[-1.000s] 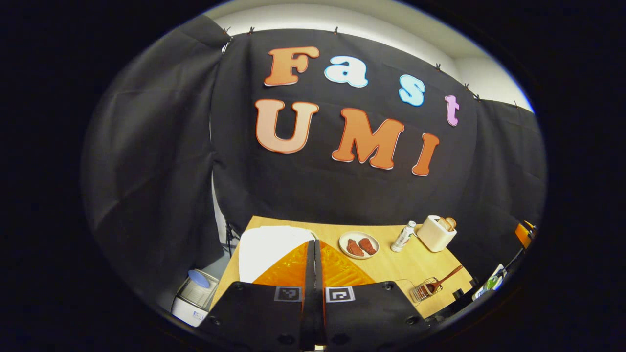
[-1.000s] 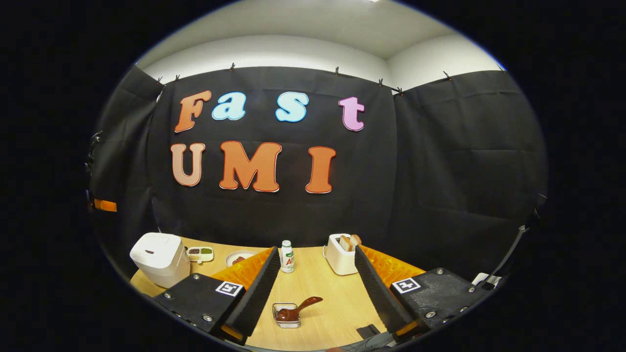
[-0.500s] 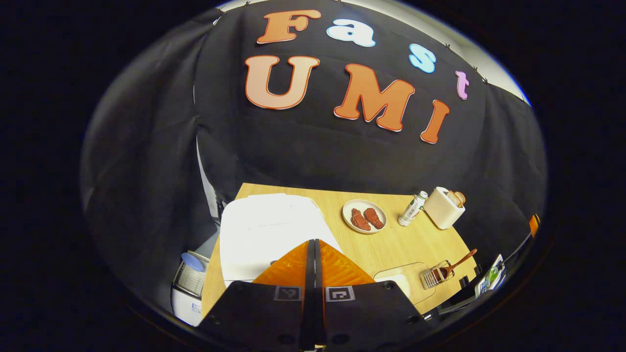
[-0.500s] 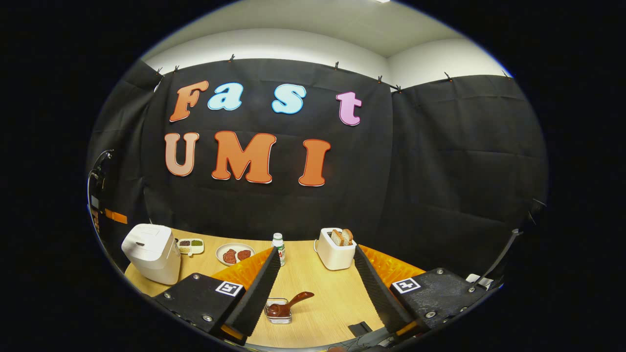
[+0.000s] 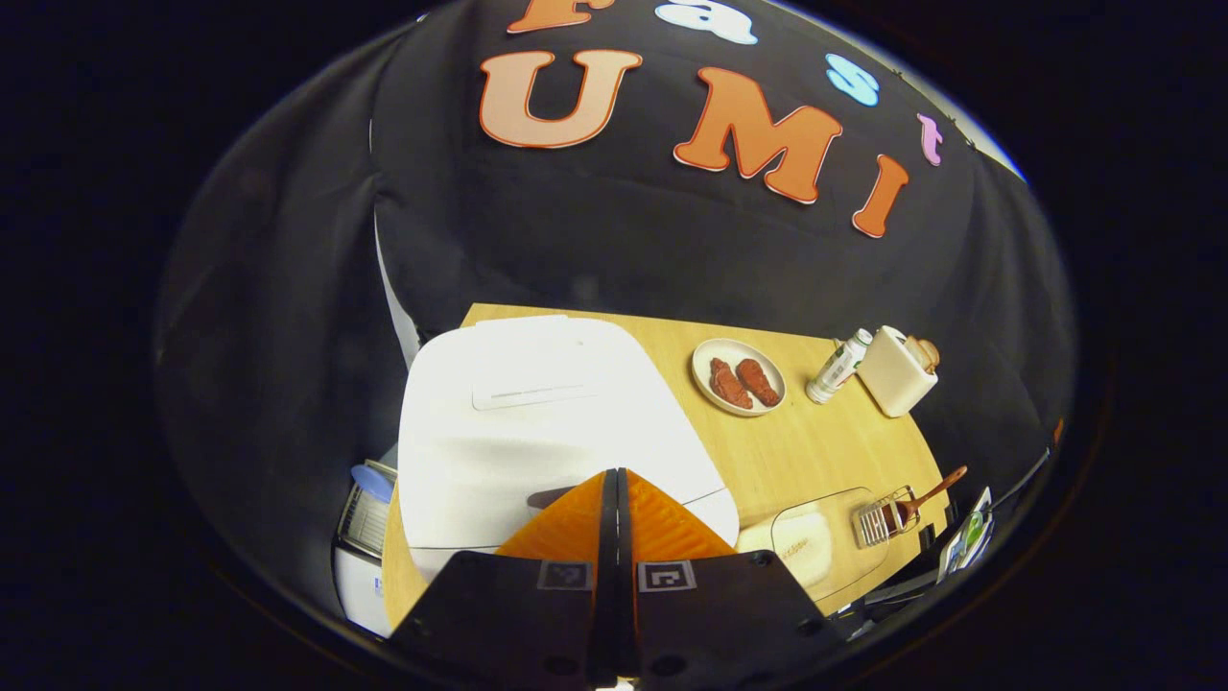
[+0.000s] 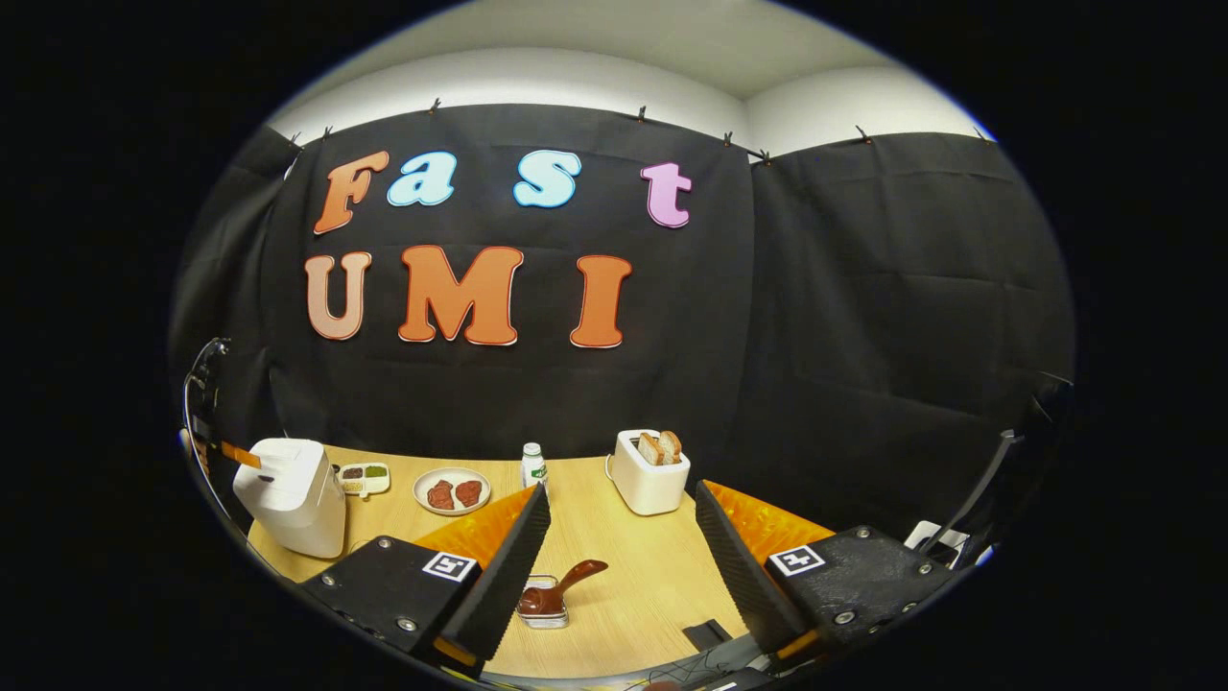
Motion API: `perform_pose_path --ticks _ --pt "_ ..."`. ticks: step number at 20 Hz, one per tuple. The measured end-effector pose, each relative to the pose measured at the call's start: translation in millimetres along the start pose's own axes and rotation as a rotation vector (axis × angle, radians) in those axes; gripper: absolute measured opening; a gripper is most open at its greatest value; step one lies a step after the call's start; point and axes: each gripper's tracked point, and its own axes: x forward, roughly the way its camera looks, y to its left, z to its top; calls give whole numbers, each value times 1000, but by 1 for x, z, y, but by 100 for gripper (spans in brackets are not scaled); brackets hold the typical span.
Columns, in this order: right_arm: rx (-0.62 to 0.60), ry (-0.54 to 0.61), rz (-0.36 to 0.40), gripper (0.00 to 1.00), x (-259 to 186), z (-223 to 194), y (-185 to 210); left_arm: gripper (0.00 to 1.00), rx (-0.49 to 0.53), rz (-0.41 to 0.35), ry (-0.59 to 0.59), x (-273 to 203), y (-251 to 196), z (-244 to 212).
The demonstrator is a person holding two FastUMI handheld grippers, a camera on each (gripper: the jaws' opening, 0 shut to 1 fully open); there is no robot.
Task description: Close the left gripper, press the button to open the rice cooker; take a wooden spoon from the chopstick holder with the right hand, scoop a spoonful of rice and pour it into the rice cooker, then put the wooden spoon back into the chopstick holder.
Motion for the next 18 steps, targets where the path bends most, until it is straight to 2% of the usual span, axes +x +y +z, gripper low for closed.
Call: perform_pose_path --ticks 8,11,15,18 --pt "-11 11 -11 95 6 -2 2 5 -23 8 40 22 11 -11" --pt "-7 7 -4 95 6 -1 6 5 -68 3 102 26 12 -22" --pt "-4 12 5 95 9 -5 9 5 -138 -24 22 21 13 -14" --pt "1 7 5 95 9 -3 8 5 -159 3 -109 -1 17 14"
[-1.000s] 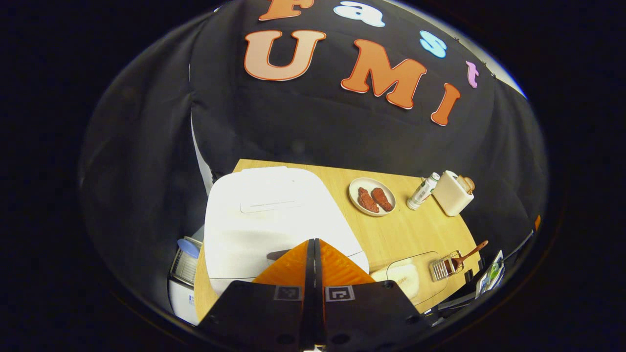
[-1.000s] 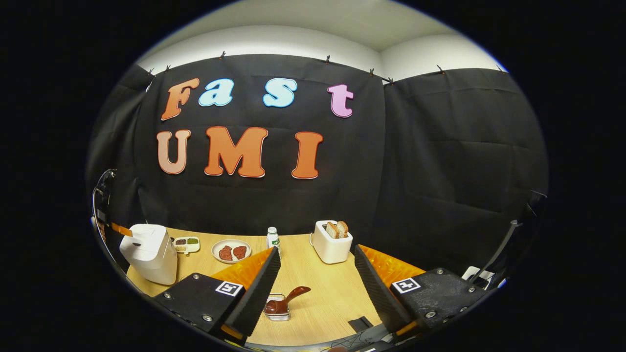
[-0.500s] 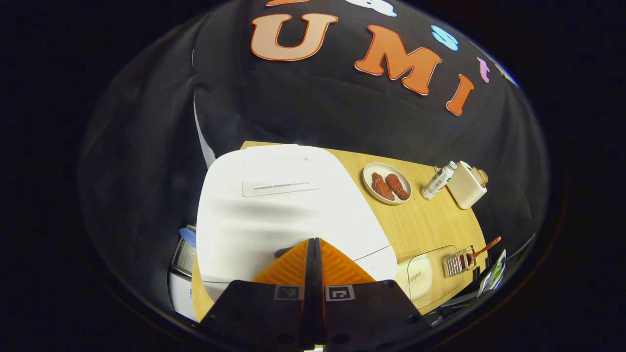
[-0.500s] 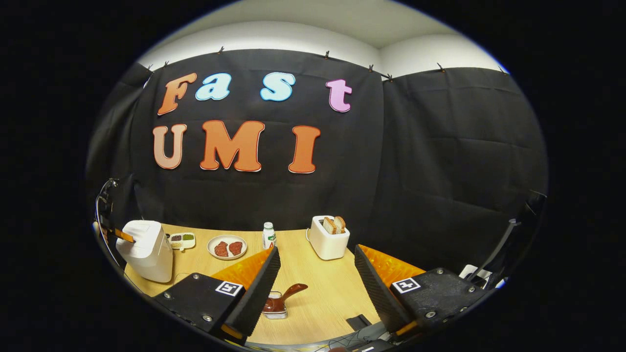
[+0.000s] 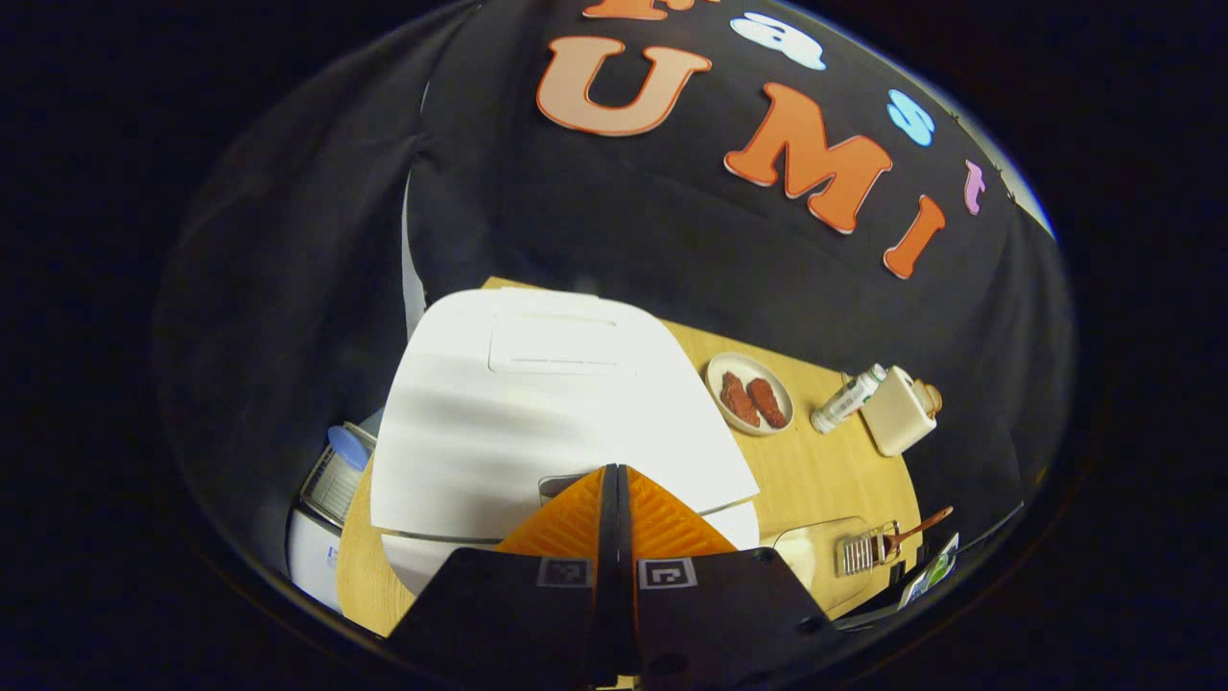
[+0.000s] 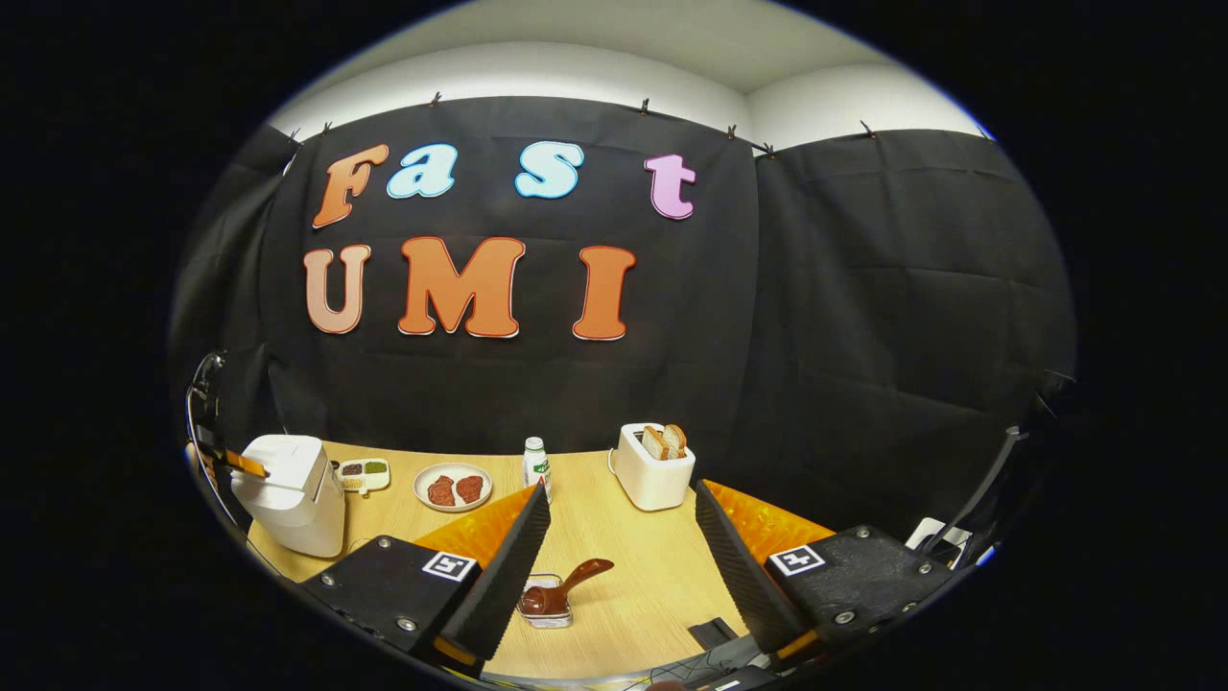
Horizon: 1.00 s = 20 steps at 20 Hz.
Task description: Close the left gripper, press the button to open the rice cooker; take a wooden spoon from the chopstick holder with the right hand, scoop a spoonful of rice and pour it into the rice cooker, then put the wooden spoon back into the chopstick holder.
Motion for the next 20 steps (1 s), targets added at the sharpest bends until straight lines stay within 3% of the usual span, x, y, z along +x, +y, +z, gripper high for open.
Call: perform_pose_path --ticks 8,12,15,20 --pt "14 -42 27 95 -1 6 1 4 79 -5 -330 -110 -45 97" --pt "37 -49 51 95 0 5 2 4 157 -6 -422 -163 -69 109" --pt "47 -58 60 95 0 4 2 4 155 -24 -466 -192 -80 116" --pt "68 -76 79 95 7 -1 3 4 186 64 -523 -227 -74 120"
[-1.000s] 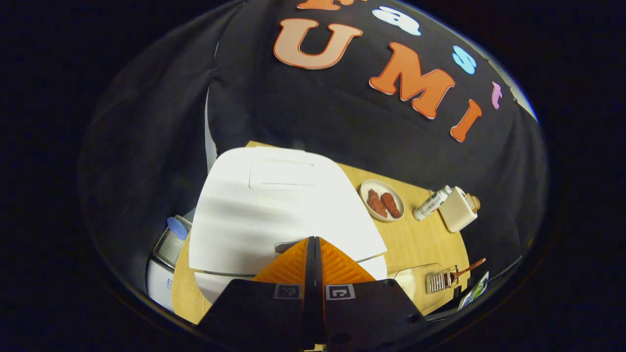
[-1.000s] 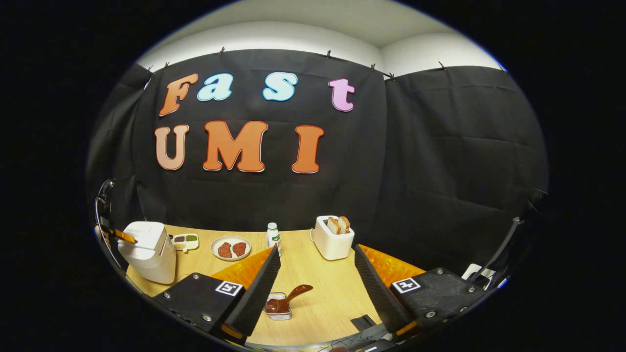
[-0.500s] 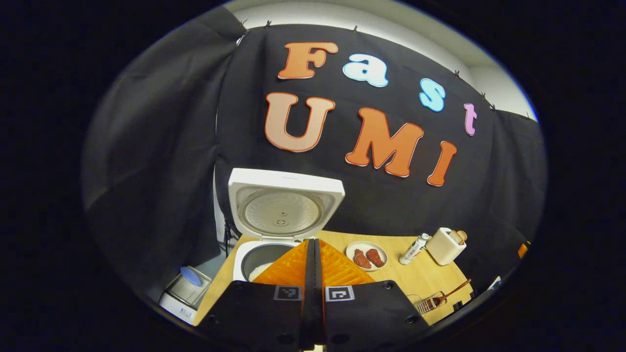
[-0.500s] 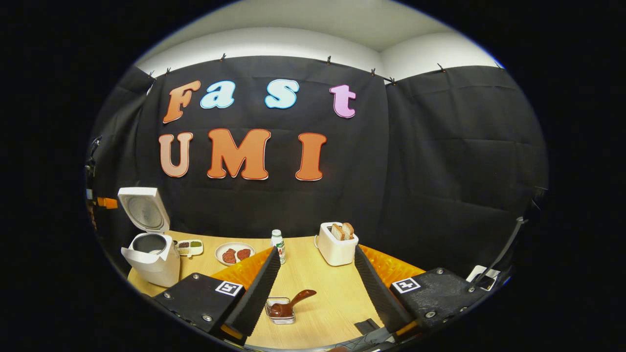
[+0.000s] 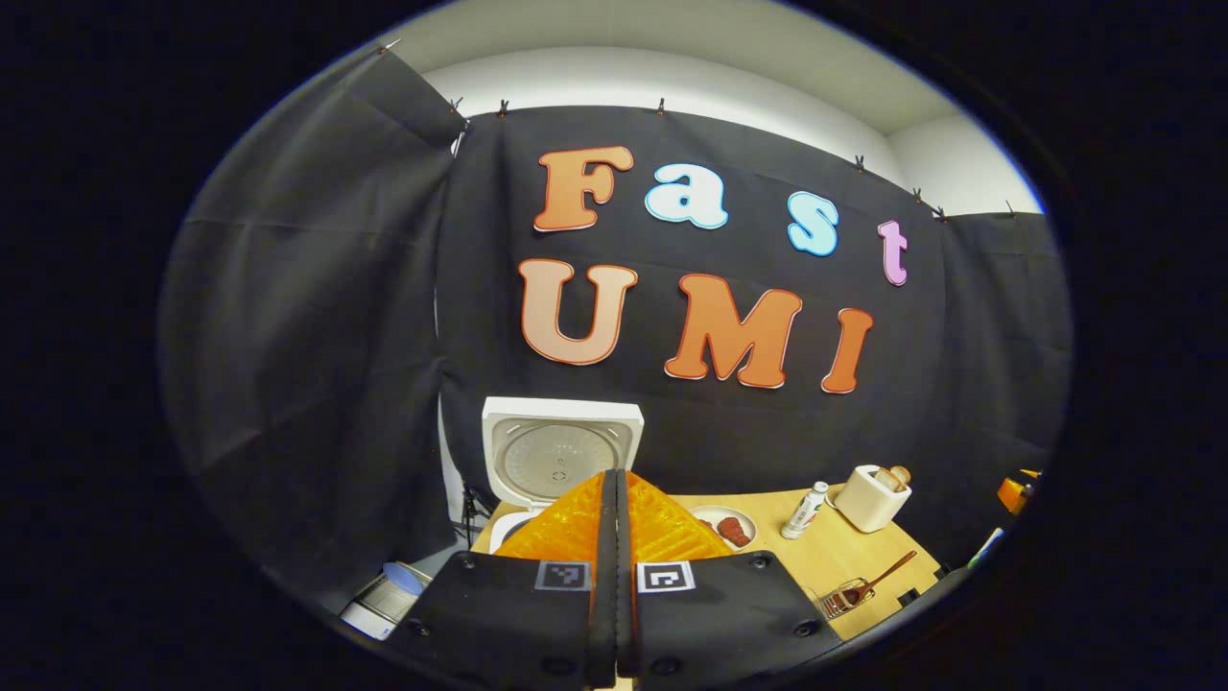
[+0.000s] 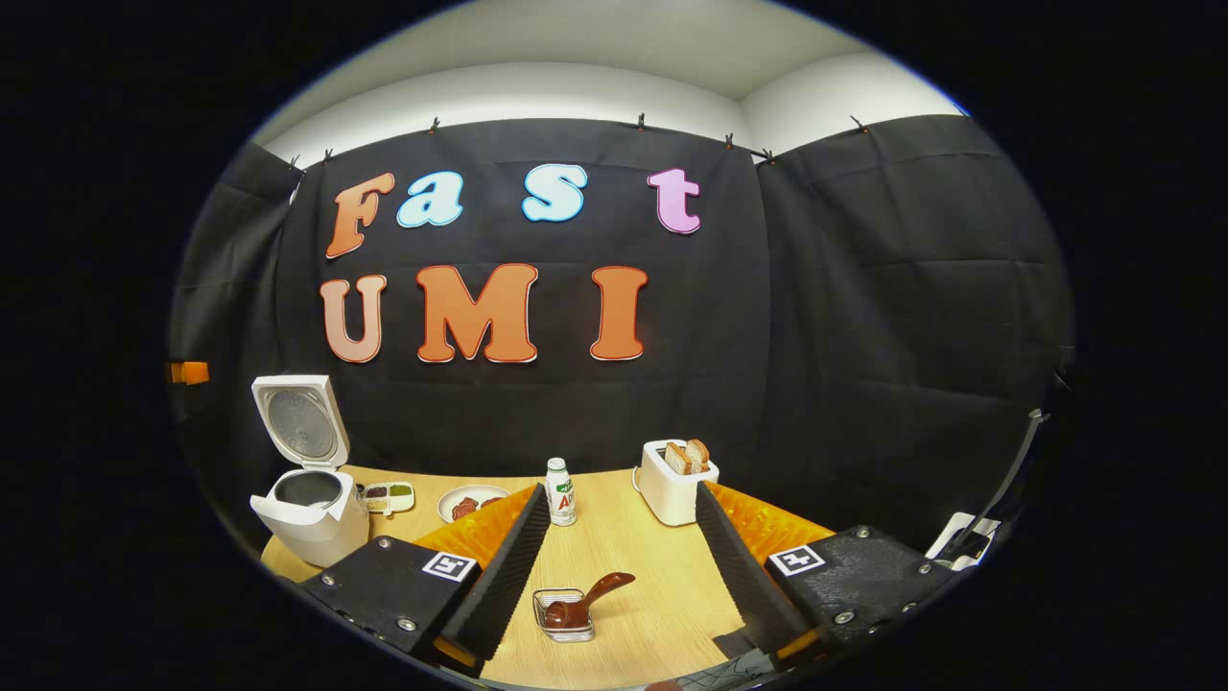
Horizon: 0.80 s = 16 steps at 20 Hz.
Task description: Close the left gripper, press the button to open the rice cooker; take a wooden spoon from the chopstick holder with the right hand, scoop a spoonful of rice and pour it into the rice cooker, then put the wooden spoon back into the chopstick holder.
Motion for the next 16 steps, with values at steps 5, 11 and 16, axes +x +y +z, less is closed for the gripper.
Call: perform_pose_path --ticks 5,11,16 --pt "66 -3 22 95 23 -26 -3 5 16 80 -23 -18 10 12" --pt "190 28 89 95 60 -75 2 37 49 125 -86 -35 14 32" --pt "191 53 95 95 96 -115 1 72 67 145 -146 -61 9 48"
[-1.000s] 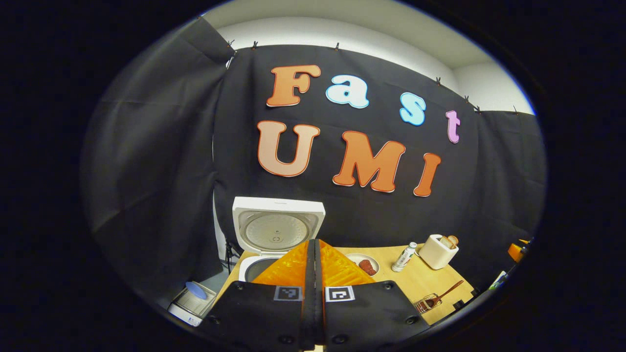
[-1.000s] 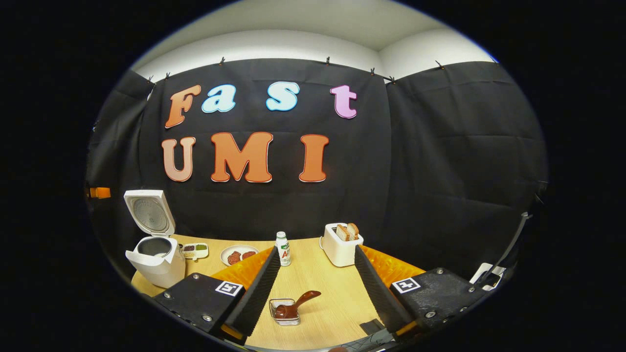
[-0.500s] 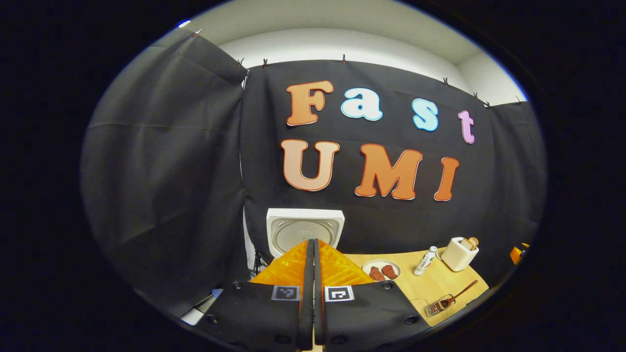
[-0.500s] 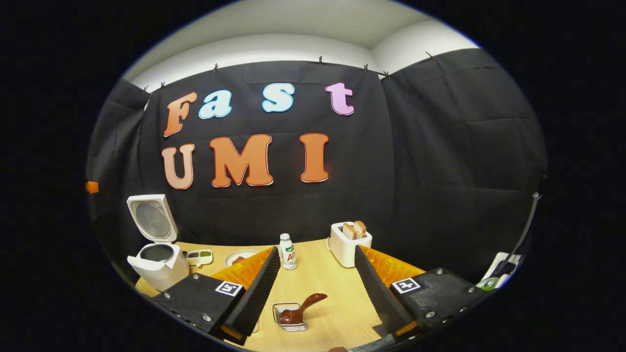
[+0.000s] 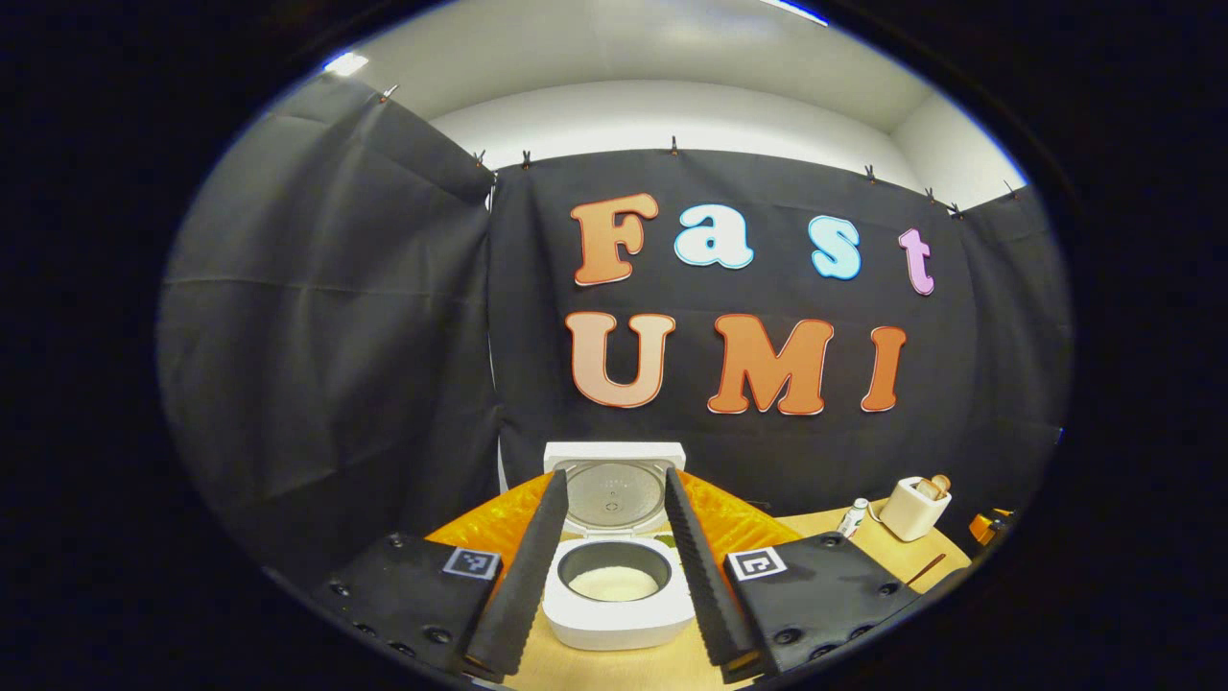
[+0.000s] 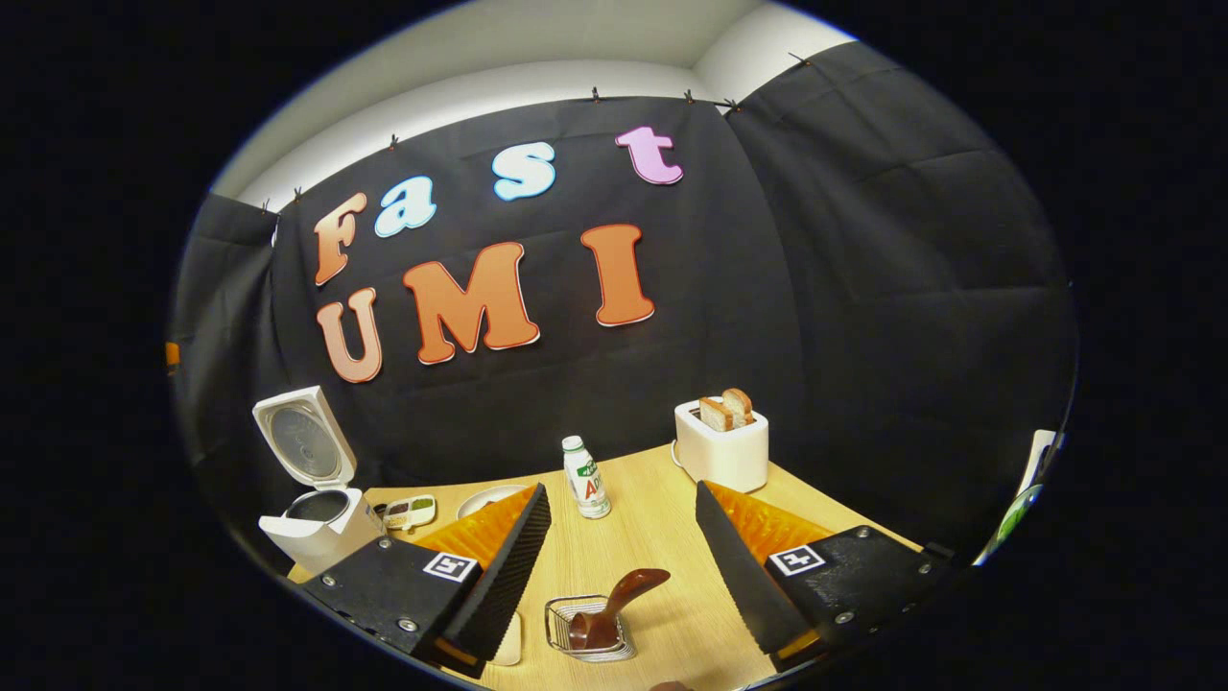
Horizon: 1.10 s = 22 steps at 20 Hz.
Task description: Close the left gripper, press the button to open the rice cooker; take a wooden spoon from the chopstick holder with the right hand, scoop a spoonful of rice and pour it into the rice cooker, then put the wooden spoon back into the chopstick holder.
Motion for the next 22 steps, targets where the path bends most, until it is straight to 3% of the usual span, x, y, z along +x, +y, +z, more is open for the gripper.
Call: perform_pose_path --ticks 1,4,8,14,22 --pt "-1 21 1 95 6 -9 -2 72 -4 1 -11 -3 -6 2" --pt "4 59 12 95 24 -33 -6 100 -28 18 -29 -10 -12 7" --pt "71 132 34 95 39 -70 -9 100 -16 53 -21 -21 -15 3" --pt "291 233 70 94 52 -113 -2 100 -26 64 -23 -27 -21 1" --pt "465 257 86 55 55 -118 0 100 -20 83 15 -28 -20 -14"
